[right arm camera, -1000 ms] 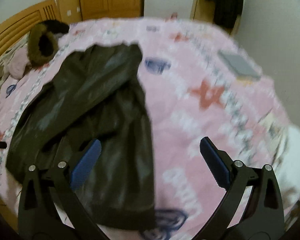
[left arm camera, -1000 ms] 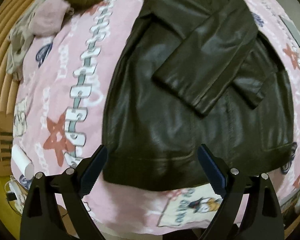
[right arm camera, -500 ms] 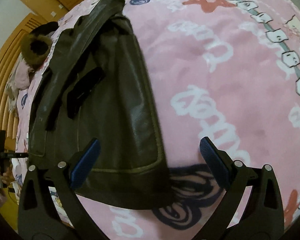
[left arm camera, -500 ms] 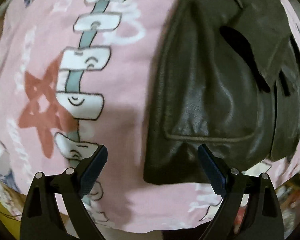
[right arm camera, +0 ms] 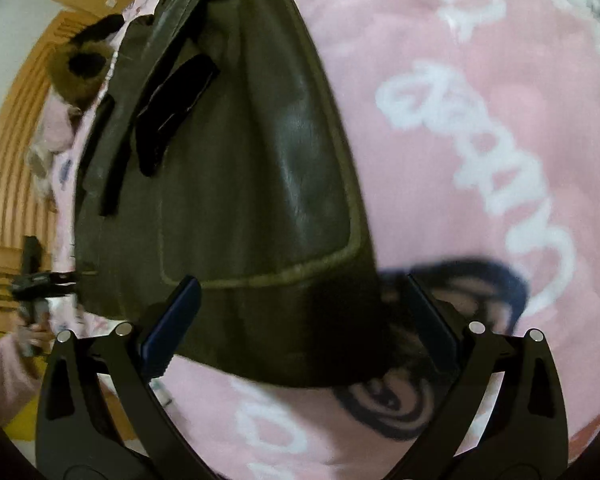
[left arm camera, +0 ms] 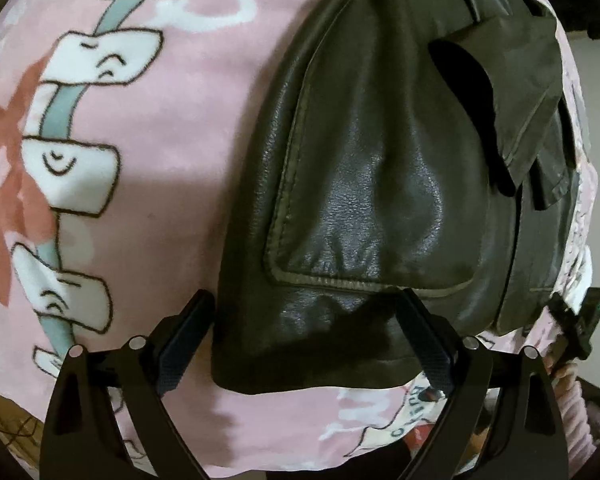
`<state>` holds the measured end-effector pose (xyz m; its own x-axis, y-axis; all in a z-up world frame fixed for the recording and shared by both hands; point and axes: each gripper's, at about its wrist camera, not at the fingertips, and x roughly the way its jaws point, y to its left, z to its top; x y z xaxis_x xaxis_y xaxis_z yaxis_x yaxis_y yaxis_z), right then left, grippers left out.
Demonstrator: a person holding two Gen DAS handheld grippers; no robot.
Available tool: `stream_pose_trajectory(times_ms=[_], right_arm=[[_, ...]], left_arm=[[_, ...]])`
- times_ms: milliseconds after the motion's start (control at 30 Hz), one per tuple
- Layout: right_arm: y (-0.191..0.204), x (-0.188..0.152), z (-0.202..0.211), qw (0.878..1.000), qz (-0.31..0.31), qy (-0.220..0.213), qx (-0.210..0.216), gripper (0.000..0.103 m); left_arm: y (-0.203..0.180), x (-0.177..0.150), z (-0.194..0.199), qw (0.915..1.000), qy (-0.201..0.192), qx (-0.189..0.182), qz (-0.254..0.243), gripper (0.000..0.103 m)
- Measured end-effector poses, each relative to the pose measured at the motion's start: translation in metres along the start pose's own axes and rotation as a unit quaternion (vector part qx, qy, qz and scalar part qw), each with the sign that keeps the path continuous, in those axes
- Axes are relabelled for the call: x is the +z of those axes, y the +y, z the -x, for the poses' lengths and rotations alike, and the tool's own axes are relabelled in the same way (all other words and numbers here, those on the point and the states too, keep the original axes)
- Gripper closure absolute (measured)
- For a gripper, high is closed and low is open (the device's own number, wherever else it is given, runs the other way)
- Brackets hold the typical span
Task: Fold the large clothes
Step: 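Grasp the jacket hem with the left gripper and lift it toward the collar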
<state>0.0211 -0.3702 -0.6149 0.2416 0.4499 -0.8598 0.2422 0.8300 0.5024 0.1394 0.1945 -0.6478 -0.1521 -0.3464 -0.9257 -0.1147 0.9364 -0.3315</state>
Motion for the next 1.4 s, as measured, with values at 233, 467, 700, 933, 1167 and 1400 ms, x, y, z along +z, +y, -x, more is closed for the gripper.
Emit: stream_pose_trajectory(times_ms=[233, 467, 700, 933, 1167, 1400], right_arm=[[0.000, -0.004, -0.012, 1.000, -0.005, 0.015, -0.014, 0.006], [0.005, -0.010, -0.014, 0.999, 0.038, 0.022, -0.021, 0.005], [0.005, -0.006, -0.021, 0.999, 0.035, 0.020, -0.022, 0.005], [0.013, -0.008, -0.016, 0.996, 0.032, 0.025, -0.080, 0.040], [0.014, -0.011, -0.001, 0.995, 0.031, 0.031, -0.088, 0.074], [0.025, -0.013, 0.027, 0.999, 0.013, 0.022, -0.045, 0.094]], left_arm=[[0.007, 0.007, -0.013, 0.9995, 0.021, 0.022, -0.005, 0.012], [0.012, 0.007, -0.015, 0.9993, 0.034, -0.006, -0.015, 0.008], [0.001, -0.006, -0.006, 0.9977, 0.030, -0.017, -0.058, 0.016], [-0.002, -0.014, -0.002, 0.9995, 0.012, -0.002, -0.029, 0.053], [-0.004, -0.018, 0.005, 0.9999, 0.009, -0.013, -0.004, 0.090], [-0.032, -0.029, 0.028, 0.9995, -0.018, -0.016, -0.020, 0.094]])
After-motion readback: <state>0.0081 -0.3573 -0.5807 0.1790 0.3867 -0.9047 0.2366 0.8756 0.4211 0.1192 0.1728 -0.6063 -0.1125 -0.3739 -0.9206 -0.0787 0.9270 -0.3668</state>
